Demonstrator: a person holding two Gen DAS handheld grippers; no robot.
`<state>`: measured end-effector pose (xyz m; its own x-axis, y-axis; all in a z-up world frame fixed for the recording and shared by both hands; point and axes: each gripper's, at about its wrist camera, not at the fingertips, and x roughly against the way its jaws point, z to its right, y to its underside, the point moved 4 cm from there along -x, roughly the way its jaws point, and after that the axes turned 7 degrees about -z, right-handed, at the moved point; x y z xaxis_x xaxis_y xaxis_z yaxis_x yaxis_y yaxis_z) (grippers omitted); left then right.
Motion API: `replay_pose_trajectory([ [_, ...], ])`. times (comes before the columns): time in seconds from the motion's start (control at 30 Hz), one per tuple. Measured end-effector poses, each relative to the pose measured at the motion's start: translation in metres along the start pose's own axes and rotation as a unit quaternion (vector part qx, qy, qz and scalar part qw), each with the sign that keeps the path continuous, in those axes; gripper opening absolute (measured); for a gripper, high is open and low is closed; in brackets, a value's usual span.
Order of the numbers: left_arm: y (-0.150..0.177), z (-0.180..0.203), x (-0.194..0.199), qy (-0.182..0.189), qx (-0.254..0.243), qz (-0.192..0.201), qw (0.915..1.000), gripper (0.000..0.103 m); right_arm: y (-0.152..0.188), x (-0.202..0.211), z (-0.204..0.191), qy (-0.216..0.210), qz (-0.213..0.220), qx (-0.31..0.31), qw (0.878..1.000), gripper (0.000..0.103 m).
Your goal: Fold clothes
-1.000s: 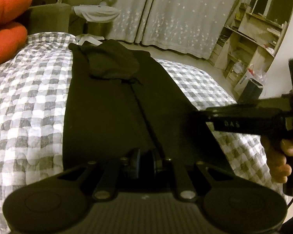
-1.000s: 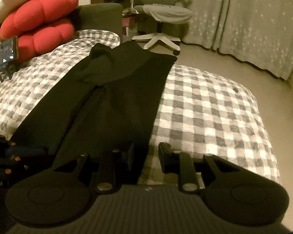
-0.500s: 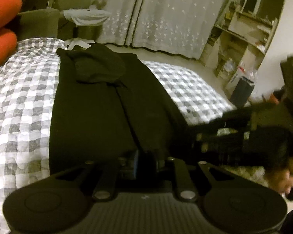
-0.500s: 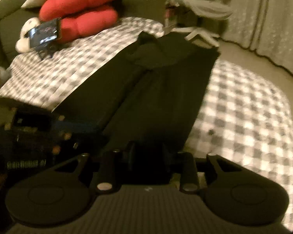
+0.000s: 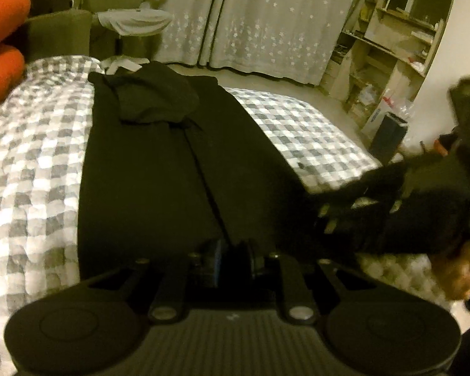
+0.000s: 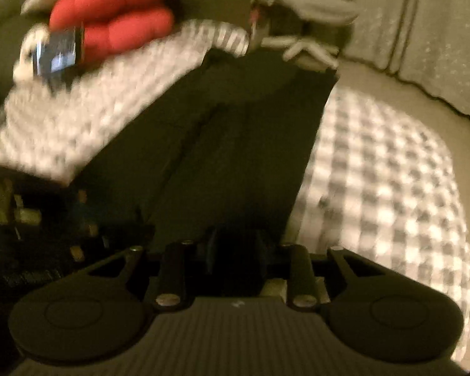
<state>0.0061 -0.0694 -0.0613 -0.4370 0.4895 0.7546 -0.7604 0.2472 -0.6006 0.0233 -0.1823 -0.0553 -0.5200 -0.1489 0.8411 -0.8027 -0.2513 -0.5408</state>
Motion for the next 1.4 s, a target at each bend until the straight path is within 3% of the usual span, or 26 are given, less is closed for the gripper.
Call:
replay_pose_trajectory([
  [0.17, -0.007, -0.014, 0.019, 0.015, 0.031, 0.012, 0.9993, 0.017, 0.002, 0.010, -0.001, -0.012, 0.009, -0.010, 1.000, 0.028],
  [0.33, 0.004, -0.018, 0.008, -0.013, 0.033, -0.026, 0.9990, 0.017, 0.005, 0.011, -0.012, -0.022, -0.001, 0.002, 1.000, 0.028],
  [0.43, 0.004, -0.012, 0.008, -0.032, 0.011, -0.026, 0.9991, 0.017, 0.008, 0.004, -0.019, -0.008, -0.016, 0.010, 1.000, 0.028],
  [0.63, 0.004, -0.022, 0.014, -0.053, 0.010, -0.035, 0.9980, 0.017, 0.010, 0.004, -0.026, -0.019, -0.018, 0.006, 1.000, 0.035],
  [0.77, -0.001, -0.026, 0.018, -0.063, 0.015, -0.027, 0.9975, 0.017, 0.008, 0.008, -0.031, -0.023, -0.007, 0.007, 1.000, 0.030],
  [0.97, -0.001, -0.027, 0.016, -0.080, 0.010, -0.032, 0.9962, 0.017, 0.005, 0.003, -0.036, -0.017, -0.011, 0.011, 1.000, 0.032],
  [1.4, -0.005, -0.042, 0.017, -0.077, 0.036, -0.034, 0.9958, 0.017, -0.005, -0.003, -0.014, 0.005, -0.004, -0.045, 0.999, 0.026],
])
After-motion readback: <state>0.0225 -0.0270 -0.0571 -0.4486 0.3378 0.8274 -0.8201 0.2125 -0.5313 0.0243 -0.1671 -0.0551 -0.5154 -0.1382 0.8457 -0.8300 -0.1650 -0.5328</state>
